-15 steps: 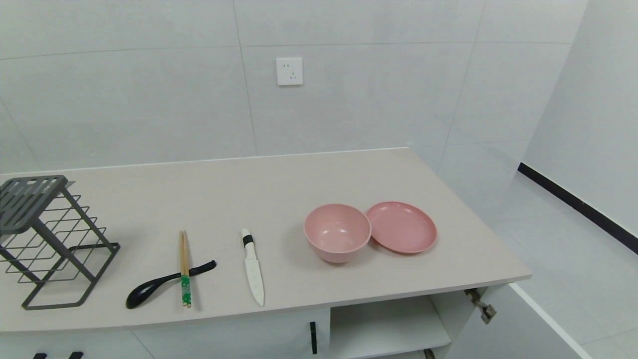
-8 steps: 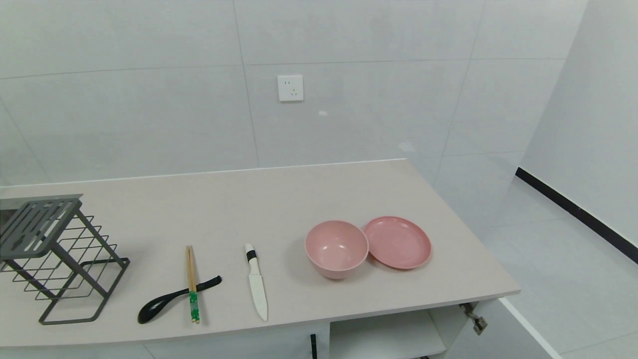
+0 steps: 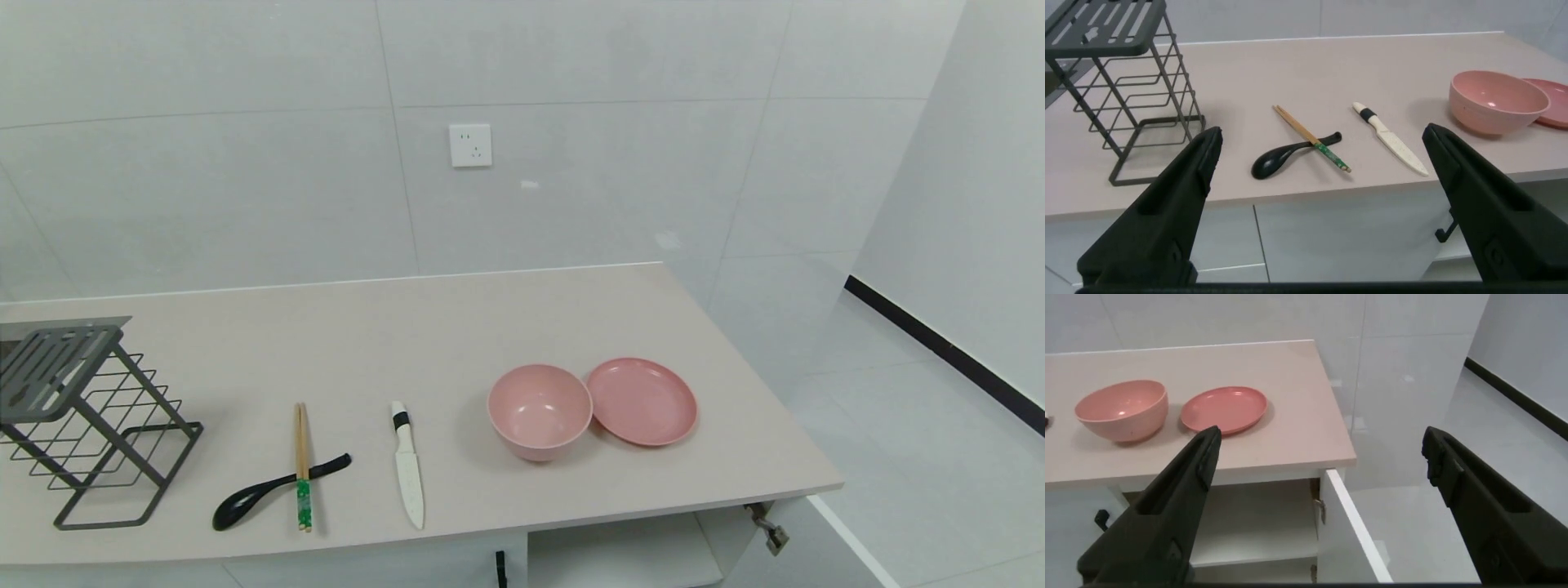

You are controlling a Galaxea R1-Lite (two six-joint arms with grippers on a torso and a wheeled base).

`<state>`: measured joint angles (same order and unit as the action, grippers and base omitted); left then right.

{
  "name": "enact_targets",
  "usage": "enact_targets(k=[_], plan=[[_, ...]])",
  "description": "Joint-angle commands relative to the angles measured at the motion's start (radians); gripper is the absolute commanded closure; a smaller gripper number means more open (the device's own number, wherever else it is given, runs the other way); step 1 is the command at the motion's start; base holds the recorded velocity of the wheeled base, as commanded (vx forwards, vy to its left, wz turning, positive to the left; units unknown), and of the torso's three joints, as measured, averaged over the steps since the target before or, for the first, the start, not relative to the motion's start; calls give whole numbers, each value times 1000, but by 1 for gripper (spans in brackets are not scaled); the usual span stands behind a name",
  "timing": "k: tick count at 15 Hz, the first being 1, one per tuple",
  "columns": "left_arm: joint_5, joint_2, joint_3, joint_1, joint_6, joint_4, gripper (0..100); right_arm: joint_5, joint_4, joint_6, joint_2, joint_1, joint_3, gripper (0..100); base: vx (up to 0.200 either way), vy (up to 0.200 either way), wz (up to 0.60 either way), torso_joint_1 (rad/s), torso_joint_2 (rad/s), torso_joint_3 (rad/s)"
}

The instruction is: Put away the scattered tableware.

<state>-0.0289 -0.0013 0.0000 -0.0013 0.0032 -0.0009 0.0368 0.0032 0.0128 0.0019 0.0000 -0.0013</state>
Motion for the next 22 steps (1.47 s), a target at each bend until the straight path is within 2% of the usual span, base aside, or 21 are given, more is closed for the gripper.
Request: enact_targets(k=[1, 5, 6, 7, 9, 10, 11, 12, 13, 17, 22], plan=[[0, 1, 0, 1, 0, -1, 0, 0, 0, -2, 0, 2, 0, 0, 0, 0, 0, 0, 0, 0], [0, 1, 0, 1, 0, -1, 0, 23, -35, -20, 0, 2, 0, 0, 0, 0, 0, 0, 0, 0], [0, 1, 0, 1, 0, -1, 0, 32, -150, 21, 1, 0, -55, 0, 0, 0, 0, 0, 0, 0], [0, 1, 0, 1, 1, -1, 0, 80, -253, 58, 56, -12, -187, 0, 0, 0, 0, 0, 0, 0], [0, 1, 0, 1, 0, -1, 0, 129, -256, 59, 158, -14, -321, 0, 0, 0, 0, 0, 0, 0], [0, 1, 0, 1, 0, -1, 0, 161, -255, 61, 178, -2, -322, 0, 0, 0, 0, 0, 0, 0], [0, 1, 0, 1, 0, -1, 0, 288, -235, 62, 254, 38, -309, 0, 0, 0, 0, 0, 0, 0], [0, 1, 0, 1, 0, -1, 0, 327, -219, 64, 279, 46, -312, 0, 0, 0, 0, 0, 0, 0], [0, 1, 0, 1, -2, -1, 0, 353, -200, 62, 394, 49, -325, 0, 0, 0, 0, 0, 0, 0], [3, 1, 0, 1, -25, -2, 0, 374, -207, 56, 593, 80, -347, 0, 0, 0, 0, 0, 0, 0], [-6, 1, 0, 1, -6, -1, 0, 370, -198, 53, 799, 124, -327, 0, 0, 0, 0, 0, 0, 0]])
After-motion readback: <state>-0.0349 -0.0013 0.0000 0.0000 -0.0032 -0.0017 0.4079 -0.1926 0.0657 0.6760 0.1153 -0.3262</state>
